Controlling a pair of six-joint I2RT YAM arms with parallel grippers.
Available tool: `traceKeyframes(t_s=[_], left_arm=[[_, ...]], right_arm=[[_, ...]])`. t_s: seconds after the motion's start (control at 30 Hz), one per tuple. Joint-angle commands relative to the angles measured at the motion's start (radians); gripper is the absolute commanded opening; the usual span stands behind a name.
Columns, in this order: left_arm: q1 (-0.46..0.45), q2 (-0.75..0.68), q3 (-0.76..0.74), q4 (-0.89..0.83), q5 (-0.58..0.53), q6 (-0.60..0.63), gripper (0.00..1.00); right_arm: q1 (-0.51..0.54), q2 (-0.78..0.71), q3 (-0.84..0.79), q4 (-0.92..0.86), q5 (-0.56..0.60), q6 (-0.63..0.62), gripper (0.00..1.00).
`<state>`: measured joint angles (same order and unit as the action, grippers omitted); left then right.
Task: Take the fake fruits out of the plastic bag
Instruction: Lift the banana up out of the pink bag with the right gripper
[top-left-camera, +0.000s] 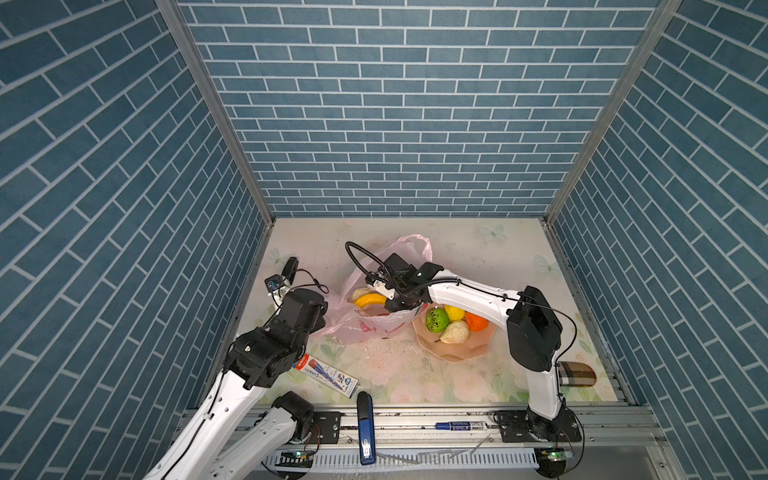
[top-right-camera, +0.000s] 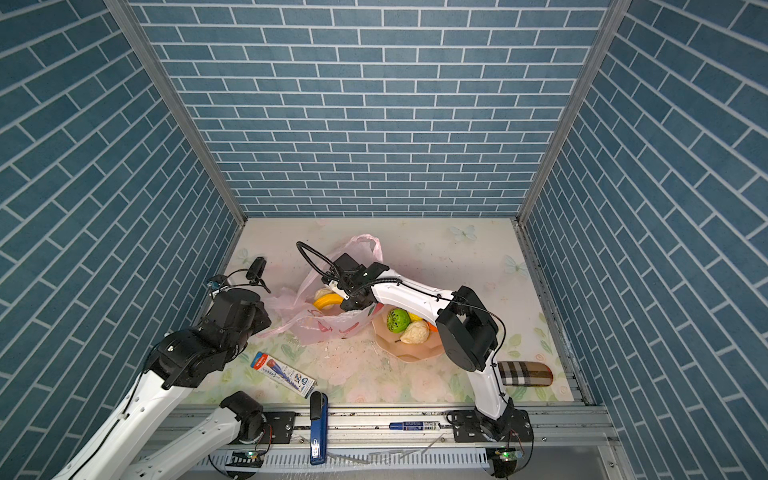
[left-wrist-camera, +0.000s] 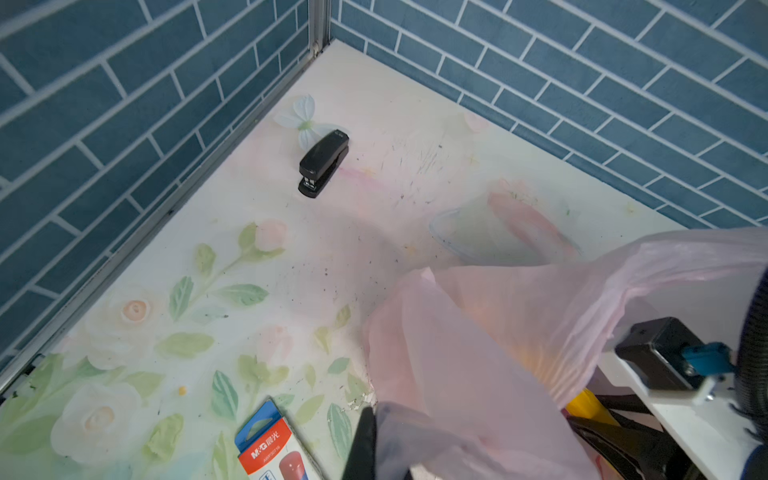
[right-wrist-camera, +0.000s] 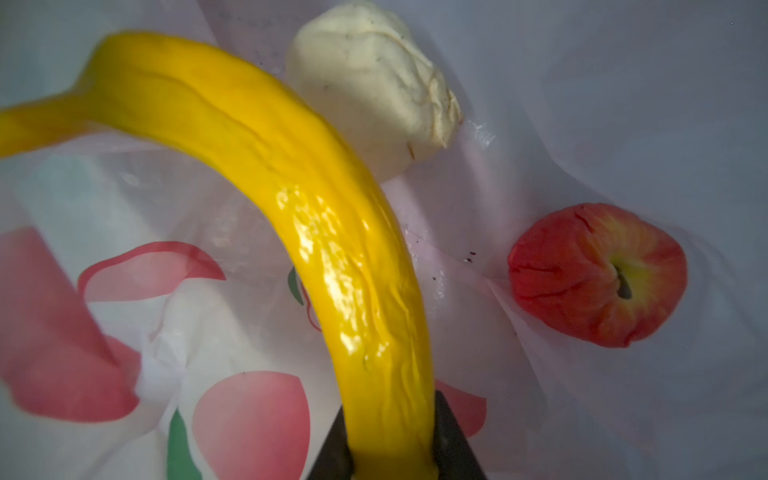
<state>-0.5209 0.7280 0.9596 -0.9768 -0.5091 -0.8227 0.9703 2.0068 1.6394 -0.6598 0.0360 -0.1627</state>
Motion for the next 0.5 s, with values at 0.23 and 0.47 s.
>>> traceKeyframes(t_s=[0.23,0.47], left_arm=[[0.012,-0.003,0.006,-0.095,-0.075,0.025,0.02],[0.031,0.048,0.007,-0.055,-0.117,0.053,0.02]], right_arm=[[-0.02,-0.065,-0.051,0.185,0.029,0.034,0.04],[-0.022,-0.139,-0.144,0.289,0.006,0.022,0.04]])
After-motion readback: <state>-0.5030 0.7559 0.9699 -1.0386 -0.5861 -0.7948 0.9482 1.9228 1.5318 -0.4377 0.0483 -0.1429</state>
